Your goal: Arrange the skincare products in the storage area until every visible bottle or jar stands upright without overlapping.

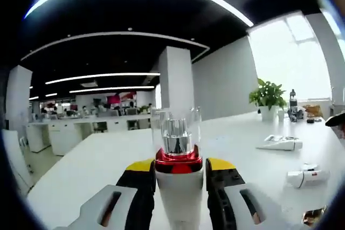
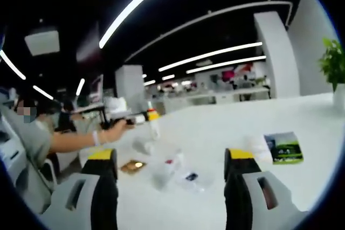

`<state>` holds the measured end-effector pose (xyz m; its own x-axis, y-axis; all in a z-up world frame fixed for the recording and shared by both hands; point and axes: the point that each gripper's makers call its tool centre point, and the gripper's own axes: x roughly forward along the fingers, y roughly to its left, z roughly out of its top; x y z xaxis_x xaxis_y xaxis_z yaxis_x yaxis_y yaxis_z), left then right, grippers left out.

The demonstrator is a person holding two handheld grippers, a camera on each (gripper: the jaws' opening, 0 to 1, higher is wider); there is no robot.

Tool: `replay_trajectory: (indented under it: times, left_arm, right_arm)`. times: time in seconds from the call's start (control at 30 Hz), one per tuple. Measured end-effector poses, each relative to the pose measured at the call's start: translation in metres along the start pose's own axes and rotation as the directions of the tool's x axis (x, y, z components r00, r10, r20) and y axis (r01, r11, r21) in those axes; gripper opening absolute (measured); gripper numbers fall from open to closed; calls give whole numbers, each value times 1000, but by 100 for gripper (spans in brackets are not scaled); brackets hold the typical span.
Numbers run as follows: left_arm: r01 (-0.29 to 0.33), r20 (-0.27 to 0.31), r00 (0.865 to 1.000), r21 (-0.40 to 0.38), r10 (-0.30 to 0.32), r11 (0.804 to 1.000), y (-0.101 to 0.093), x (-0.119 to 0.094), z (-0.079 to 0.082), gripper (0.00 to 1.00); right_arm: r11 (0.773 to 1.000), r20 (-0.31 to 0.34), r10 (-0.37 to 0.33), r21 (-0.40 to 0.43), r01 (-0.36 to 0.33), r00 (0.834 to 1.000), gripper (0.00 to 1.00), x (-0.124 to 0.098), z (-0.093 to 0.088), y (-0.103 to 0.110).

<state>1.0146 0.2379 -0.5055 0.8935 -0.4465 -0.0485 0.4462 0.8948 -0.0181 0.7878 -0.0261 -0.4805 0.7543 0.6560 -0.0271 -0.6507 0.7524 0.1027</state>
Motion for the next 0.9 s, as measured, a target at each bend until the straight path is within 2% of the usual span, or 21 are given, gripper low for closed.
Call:
replay_trajectory:
  times: [0.17,0.23,0.4,0.47,0.5,0.53,0.57,0.6,0.67,0.73,0.77,0.8,0.83,0.87,0.9]
  left_arm:
    - [3,-7,1000,-24,-3,1000,3,5,-10,37]
    - [20,-10,1000,-73,-20,997,2,5,-13,37]
    - [21,-13,1000,-52,-22,998,-1,6,-18,34]
    - [12,-11,1000,-40,-12,999,0,6,-17,34]
    - [7,-15,1000,-45,-8,999,1,6,-17,34]
    - [4,-22,1000,-50,-6,999,1,6,-17,34]
    - [3,-25,1000,-41,-4,999,2,7,-16,34]
    - [3,-23,1000,-39,-4,999,2,7,-16,34]
    - [1,-21,1000,-46,-2,999,2,7,-16,34]
    - [2,-23,1000,-46,-3,999,2,6,-15,34]
    - [-4,-24,1000,-48,3,999,2,5,-15,34]
    - [-7,-25,1000,-47,6,999,2,5,-15,33]
    - [-9,-32,999,-50,8,999,1,5,-15,33]
    - [-8,-35,999,-51,6,999,1,5,-15,33]
    - [-7,-35,999,-51,5,999,1,5,-15,33]
  right_arm:
    - [998,34,49,-29,-48,998,80,17,16,15]
    - [996,24,64,-57,-62,998,77,29,25,20]
    - [990,90,116,-91,-108,989,73,69,62,32]
    - [985,131,157,-96,-146,979,65,85,77,41]
    - [976,176,200,-121,-180,964,58,98,90,50]
    - [968,216,240,-130,-216,946,50,110,102,59]
    - [966,234,253,-112,-233,939,41,118,107,64]
    - [959,261,282,-103,-264,923,28,130,116,72]
    - [954,290,300,-97,-284,909,14,149,128,80]
    - [951,283,308,-111,-288,908,2,174,134,87]
    - [945,264,324,-132,-299,908,0,187,135,91]
    - [940,233,336,-139,-310,913,0,203,133,96]
    - [937,217,342,-151,-315,914,0,208,132,97]
    - [932,178,350,-161,-324,920,0,222,129,102]
    - [932,168,351,-163,-325,921,0,231,129,105]
